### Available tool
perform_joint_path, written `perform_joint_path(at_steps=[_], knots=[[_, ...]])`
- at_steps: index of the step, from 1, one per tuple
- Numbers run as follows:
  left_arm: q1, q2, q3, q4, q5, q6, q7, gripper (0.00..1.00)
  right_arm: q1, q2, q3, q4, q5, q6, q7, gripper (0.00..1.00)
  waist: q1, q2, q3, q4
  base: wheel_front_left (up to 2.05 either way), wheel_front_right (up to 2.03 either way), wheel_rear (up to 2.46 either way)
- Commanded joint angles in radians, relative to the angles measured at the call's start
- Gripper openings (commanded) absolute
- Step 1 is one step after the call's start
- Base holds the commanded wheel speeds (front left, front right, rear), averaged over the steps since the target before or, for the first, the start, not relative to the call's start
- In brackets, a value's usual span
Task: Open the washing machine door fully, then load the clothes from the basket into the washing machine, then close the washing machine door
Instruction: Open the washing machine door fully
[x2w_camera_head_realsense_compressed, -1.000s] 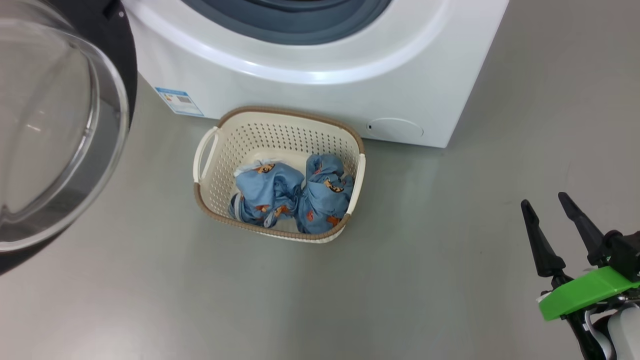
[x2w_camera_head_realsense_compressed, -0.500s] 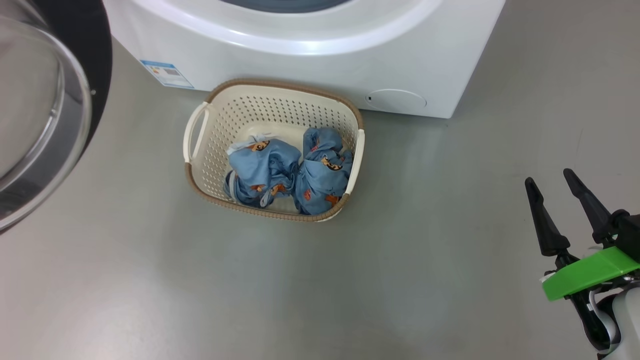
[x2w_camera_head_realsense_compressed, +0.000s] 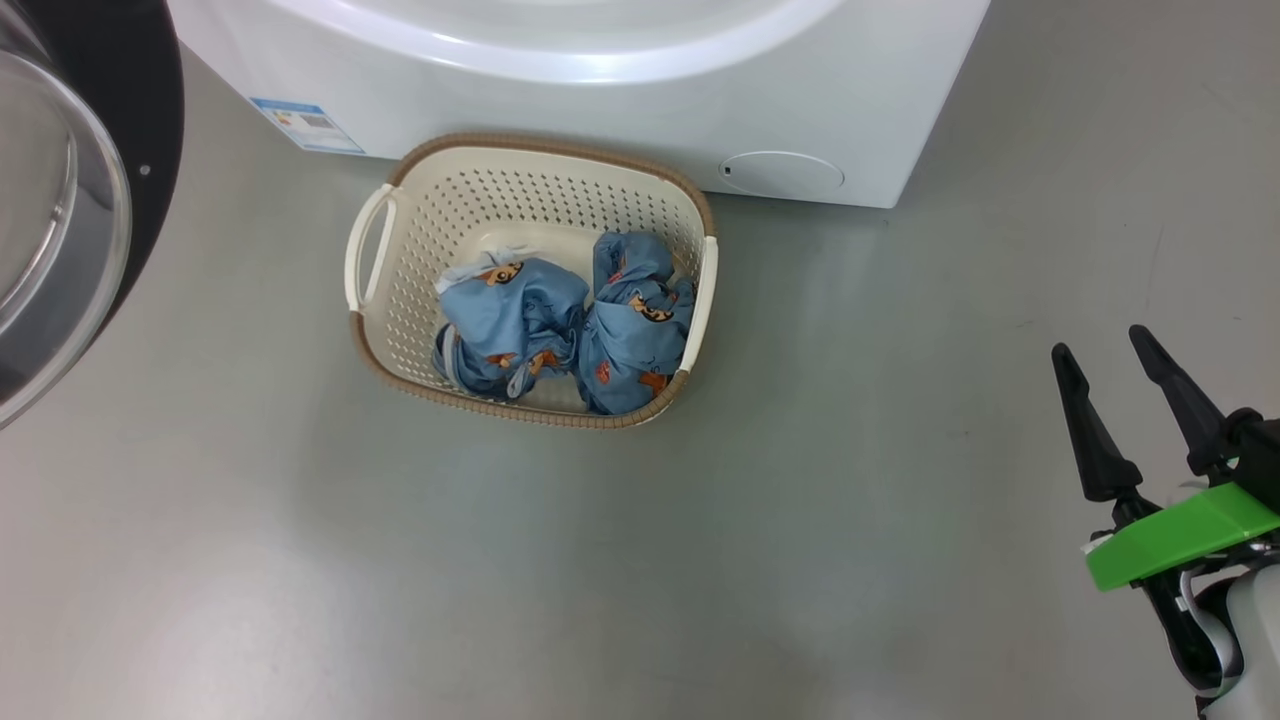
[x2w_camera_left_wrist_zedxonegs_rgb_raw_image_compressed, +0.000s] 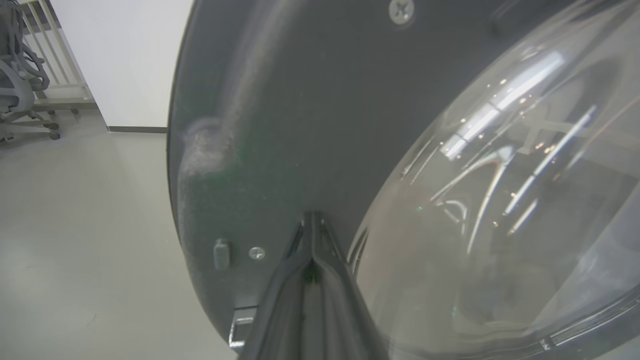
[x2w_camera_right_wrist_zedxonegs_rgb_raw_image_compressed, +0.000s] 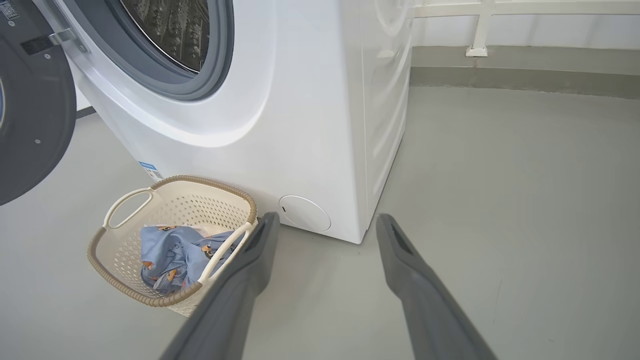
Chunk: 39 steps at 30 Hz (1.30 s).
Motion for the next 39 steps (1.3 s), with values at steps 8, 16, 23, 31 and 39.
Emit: perform_joint_path(at_steps=[8, 16, 23, 31, 39], knots=[[0.013, 0.067, 0.032, -0.006, 0.032, -0.031, -0.005, 0.0, 0.011, -0.004, 0.019, -0.012, -0.01, 0.003, -0.012, 1.0, 0.0, 0.0, -0.052, 0.0, 0.0, 0.0, 0.0], [0.077, 0.001, 0.046, -0.052, 0.012, -0.073, -0.005, 0.0, 0.042, 0.008, 0.018, -0.003, -0.001, 0.003, -0.012, 1.0, 0.0, 0.0, -0.128, 0.005, 0.0, 0.0, 0.0], [0.17, -0.081, -0.033, -0.172, -0.01, -0.081, -0.005, 0.0, 0.065, 0.016, 0.015, -0.001, 0.004, 0.003, -0.012, 1.0, 0.0, 0.0, -0.174, 0.011, 0.0, 0.0, 0.0], [0.351, -0.158, -0.197, -0.33, -0.096, -0.081, -0.005, 1.0, 0.084, 0.03, 0.015, 0.001, 0.008, 0.003, -0.012, 1.0, 0.0, 0.0, -0.217, 0.006, 0.0, 0.0, 0.0], [0.468, -0.22, -0.297, -0.475, -0.091, -0.081, -0.005, 1.0, 0.109, 0.038, -0.005, -0.004, 0.008, 0.003, -0.012, 1.0, 0.0, 0.0, -0.247, -0.024, 0.0, 0.0, 0.0]])
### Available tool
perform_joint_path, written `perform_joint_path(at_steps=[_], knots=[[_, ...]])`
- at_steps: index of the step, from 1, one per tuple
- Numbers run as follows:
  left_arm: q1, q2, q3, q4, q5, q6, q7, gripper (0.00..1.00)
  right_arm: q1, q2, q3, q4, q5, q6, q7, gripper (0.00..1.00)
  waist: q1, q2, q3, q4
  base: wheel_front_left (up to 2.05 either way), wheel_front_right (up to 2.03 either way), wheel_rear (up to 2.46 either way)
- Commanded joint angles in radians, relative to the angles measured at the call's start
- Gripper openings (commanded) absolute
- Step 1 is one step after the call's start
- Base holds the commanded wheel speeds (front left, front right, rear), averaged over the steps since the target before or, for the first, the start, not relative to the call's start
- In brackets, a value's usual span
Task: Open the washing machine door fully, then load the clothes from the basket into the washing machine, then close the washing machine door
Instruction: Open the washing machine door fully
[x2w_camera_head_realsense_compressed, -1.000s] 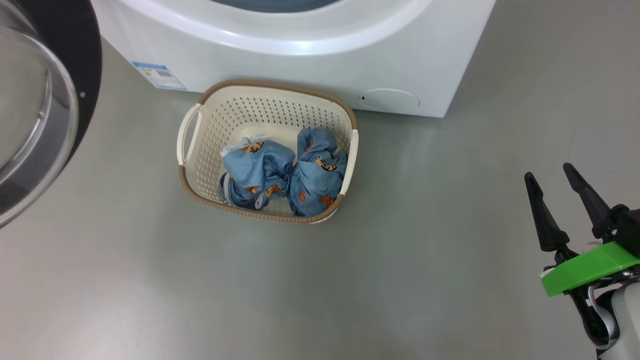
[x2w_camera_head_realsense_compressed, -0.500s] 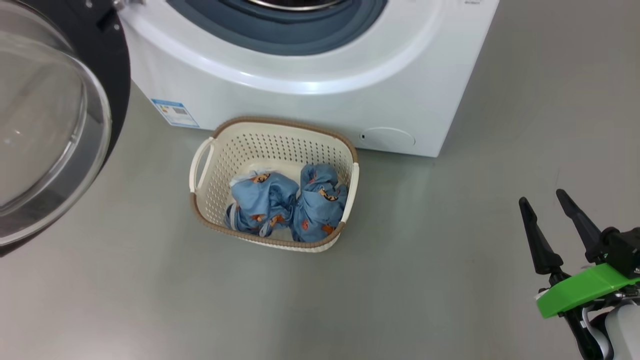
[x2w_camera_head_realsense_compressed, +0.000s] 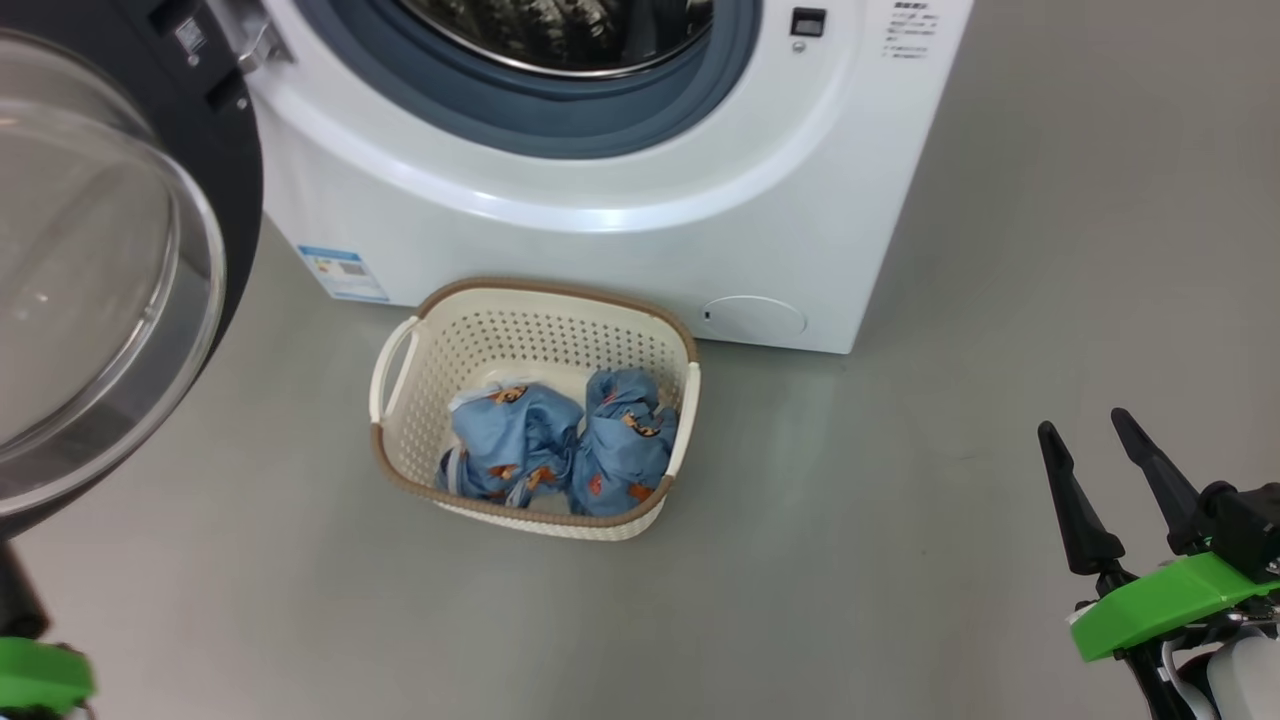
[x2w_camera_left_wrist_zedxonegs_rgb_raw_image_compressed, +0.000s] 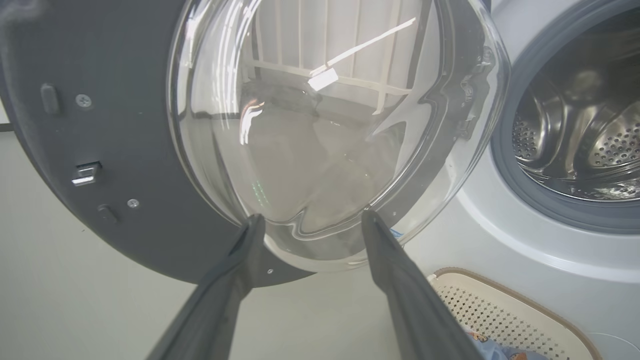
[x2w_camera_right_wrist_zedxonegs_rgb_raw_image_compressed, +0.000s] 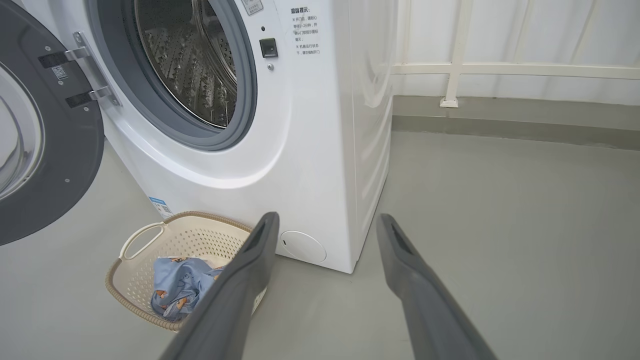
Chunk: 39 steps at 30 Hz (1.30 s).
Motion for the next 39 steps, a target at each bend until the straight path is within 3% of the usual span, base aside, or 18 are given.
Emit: perform_joint_path(at_steps=[1, 10, 23, 39], knots=[[0.012, 0.033, 0.013, -0.041, 0.008, -0.001, -0.006, 1.0, 0.014, -0.008, 0.012, -0.024, 0.006, 0.003, -0.012, 1.0, 0.0, 0.0, -0.013, -0.016, 0.0, 0.0, 0.0], [0.069, 0.013, -0.106, -0.128, 0.014, -0.001, -0.006, 1.0, 0.031, 0.006, -0.001, -0.033, 0.004, 0.003, -0.012, 1.0, 0.0, 0.0, -0.032, -0.084, 0.0, 0.0, 0.0], [0.079, 0.047, -0.288, -0.151, -0.023, -0.001, -0.006, 1.0, 0.047, 0.01, -0.017, -0.037, 0.005, 0.003, -0.012, 1.0, 0.0, 0.0, -0.051, -0.187, 0.0, 0.0, 0.0], [0.1, 0.086, -0.389, -0.168, -0.06, -0.002, -0.006, 1.0, 0.098, 0.019, -0.046, -0.049, 0.004, 0.003, -0.012, 1.0, 0.0, 0.0, -0.087, -0.25, 0.0, 0.0, 0.0]])
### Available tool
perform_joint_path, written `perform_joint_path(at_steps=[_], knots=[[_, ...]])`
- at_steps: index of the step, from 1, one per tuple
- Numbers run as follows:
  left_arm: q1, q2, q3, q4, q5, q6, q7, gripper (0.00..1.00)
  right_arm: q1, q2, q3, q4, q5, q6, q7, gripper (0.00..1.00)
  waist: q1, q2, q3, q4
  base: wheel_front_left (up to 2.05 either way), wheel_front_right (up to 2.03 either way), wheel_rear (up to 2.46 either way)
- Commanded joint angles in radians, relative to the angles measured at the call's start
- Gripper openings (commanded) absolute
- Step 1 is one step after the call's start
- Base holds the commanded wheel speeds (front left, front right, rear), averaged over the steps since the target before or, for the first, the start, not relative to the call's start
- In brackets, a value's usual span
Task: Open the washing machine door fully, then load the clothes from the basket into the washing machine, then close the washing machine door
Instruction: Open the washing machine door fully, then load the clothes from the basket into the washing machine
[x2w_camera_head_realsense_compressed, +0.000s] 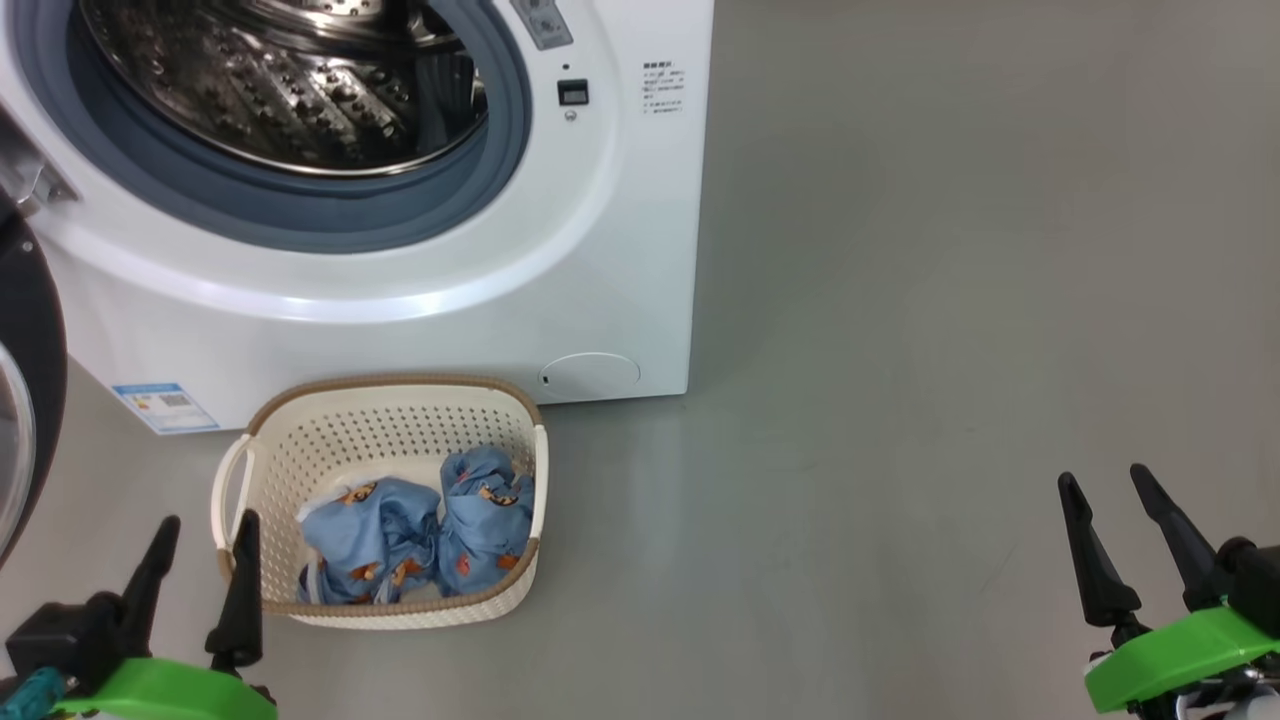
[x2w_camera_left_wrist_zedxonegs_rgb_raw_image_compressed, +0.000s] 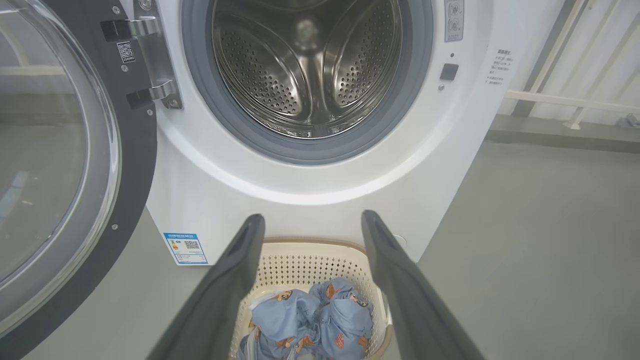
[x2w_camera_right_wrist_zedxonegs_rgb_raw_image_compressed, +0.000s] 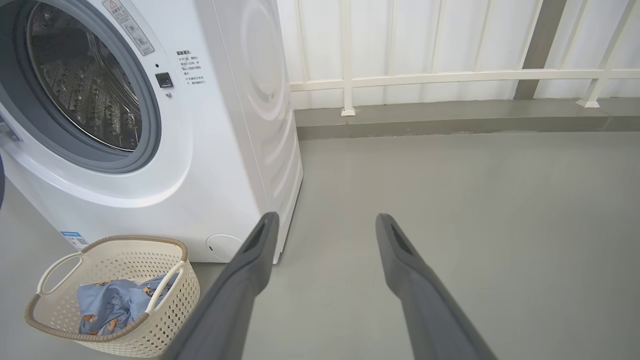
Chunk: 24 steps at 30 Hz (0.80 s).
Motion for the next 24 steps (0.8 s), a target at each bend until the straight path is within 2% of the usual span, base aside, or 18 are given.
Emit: perform_joint_path(at_steps=[1, 24], knots=[[-0.003, 0.035, 0.031, -0.025, -0.005, -0.002, -0.006, 1.0, 0.014, -0.013, 0.012, -0.027, 0.003, 0.003, -0.012, 1.0, 0.0, -0.0001, -0.01, -0.007, 0.0, 0.0, 0.0], [-0.002, 0.043, 0.021, -0.041, -0.032, -0.002, -0.006, 1.0, 0.027, -0.006, 0.012, -0.037, 0.001, 0.003, -0.012, 1.0, 0.0, -0.0001, -0.014, -0.011, 0.0, 0.0, 0.0]])
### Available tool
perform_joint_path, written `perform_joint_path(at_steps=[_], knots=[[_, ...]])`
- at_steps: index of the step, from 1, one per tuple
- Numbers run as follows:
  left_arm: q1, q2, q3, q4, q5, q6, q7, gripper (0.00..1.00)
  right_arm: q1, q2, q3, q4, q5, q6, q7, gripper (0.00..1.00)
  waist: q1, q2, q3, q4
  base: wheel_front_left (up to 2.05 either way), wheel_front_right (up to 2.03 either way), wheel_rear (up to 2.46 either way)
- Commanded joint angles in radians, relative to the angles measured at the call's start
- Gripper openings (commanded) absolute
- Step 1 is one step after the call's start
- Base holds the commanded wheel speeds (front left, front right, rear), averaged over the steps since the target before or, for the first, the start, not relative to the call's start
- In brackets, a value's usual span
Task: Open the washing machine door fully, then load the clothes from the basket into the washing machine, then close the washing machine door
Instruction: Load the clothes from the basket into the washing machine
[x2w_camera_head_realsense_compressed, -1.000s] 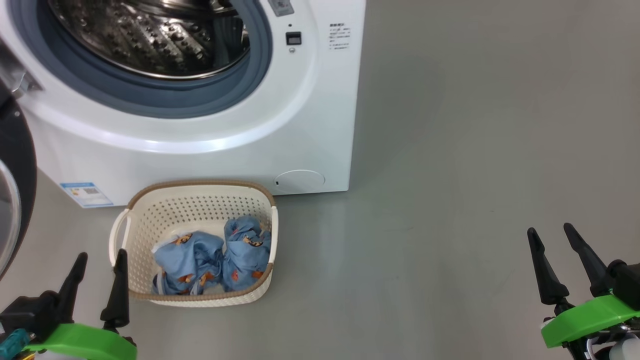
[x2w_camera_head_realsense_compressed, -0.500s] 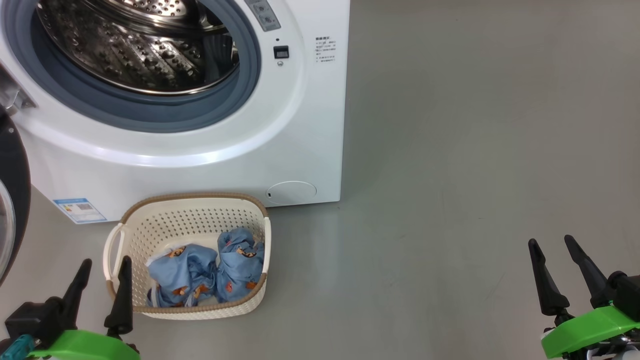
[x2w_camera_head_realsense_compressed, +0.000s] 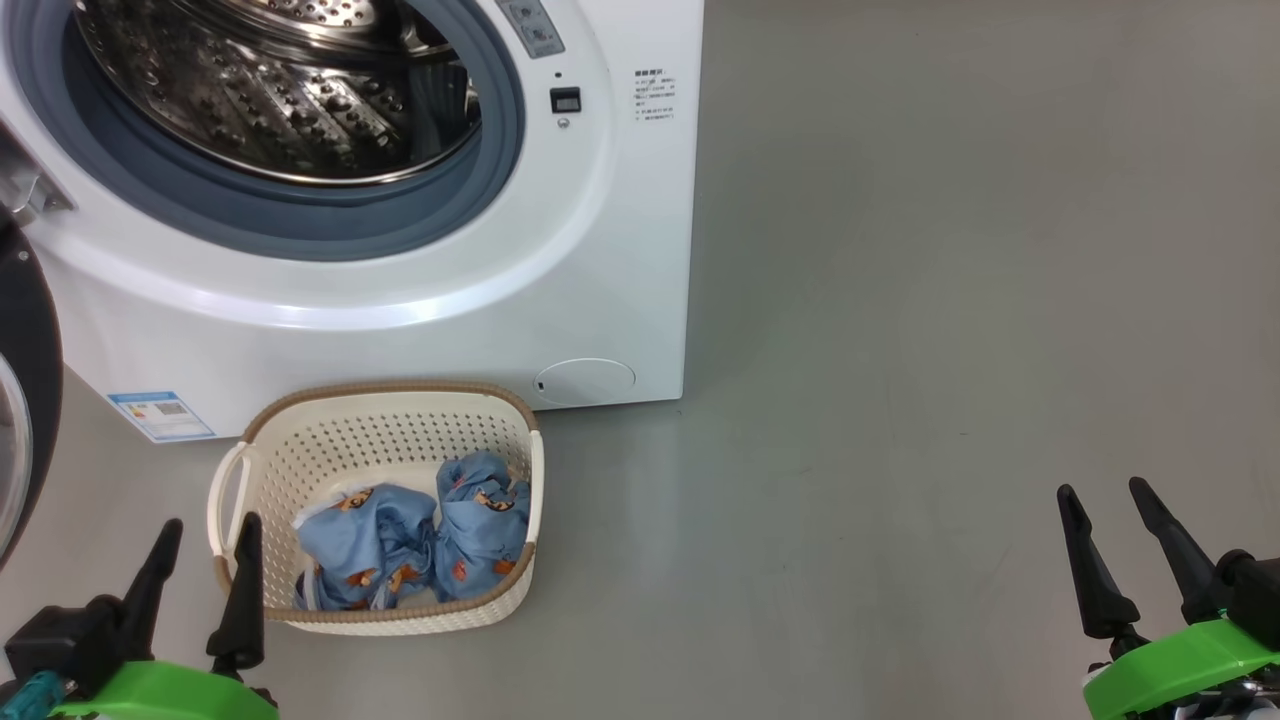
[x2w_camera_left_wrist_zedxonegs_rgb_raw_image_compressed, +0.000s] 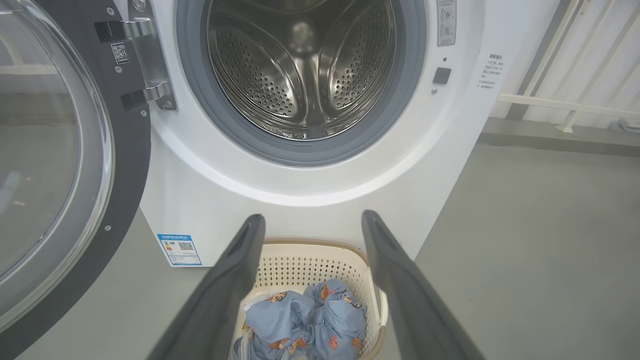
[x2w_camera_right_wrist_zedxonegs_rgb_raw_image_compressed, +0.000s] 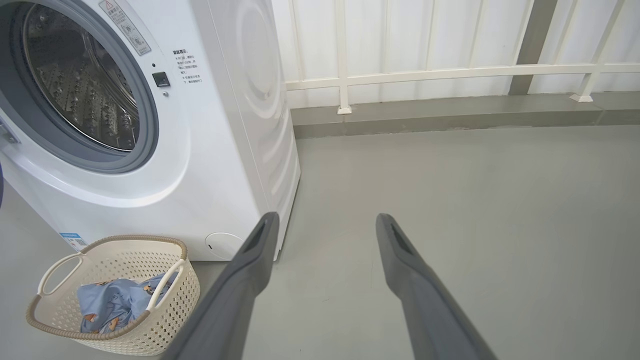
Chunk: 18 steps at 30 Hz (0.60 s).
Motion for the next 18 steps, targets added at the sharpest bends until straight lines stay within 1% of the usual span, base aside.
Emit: perform_joint_path(at_steps=[1, 4, 7, 18], knots=[[-0.022, 0.037, 0.033, -0.028, -0.017, -0.002, -0.006, 1.0, -0.006, -0.018, 0.021, -0.028, 0.001, 0.003, -0.012, 1.0, 0.0, 0.0, 0.001, -0.001, 0.05, -0.2, 0.14], [-0.024, 0.043, 0.025, -0.031, -0.025, -0.002, -0.006, 1.0, -0.008, -0.019, 0.022, -0.027, 0.001, 0.003, -0.012, 1.0, 0.0, 0.0, 0.004, 0.0, 0.17, -0.63, 0.46], [-0.026, 0.046, 0.023, -0.032, -0.028, -0.002, -0.006, 1.0, -0.011, -0.019, 0.023, -0.027, 0.002, 0.003, -0.012, 1.0, 0.0, 0.0, 0.007, -0.001, 0.32, -1.2, 0.88], [-0.042, 0.052, 0.016, -0.029, -0.027, -0.002, -0.006, 1.0, -0.028, -0.015, 0.031, -0.024, 0.001, 0.003, -0.012, 1.0, 0.0, 0.0, 0.02, -0.003, 0.72, -1.68, 0.96]])
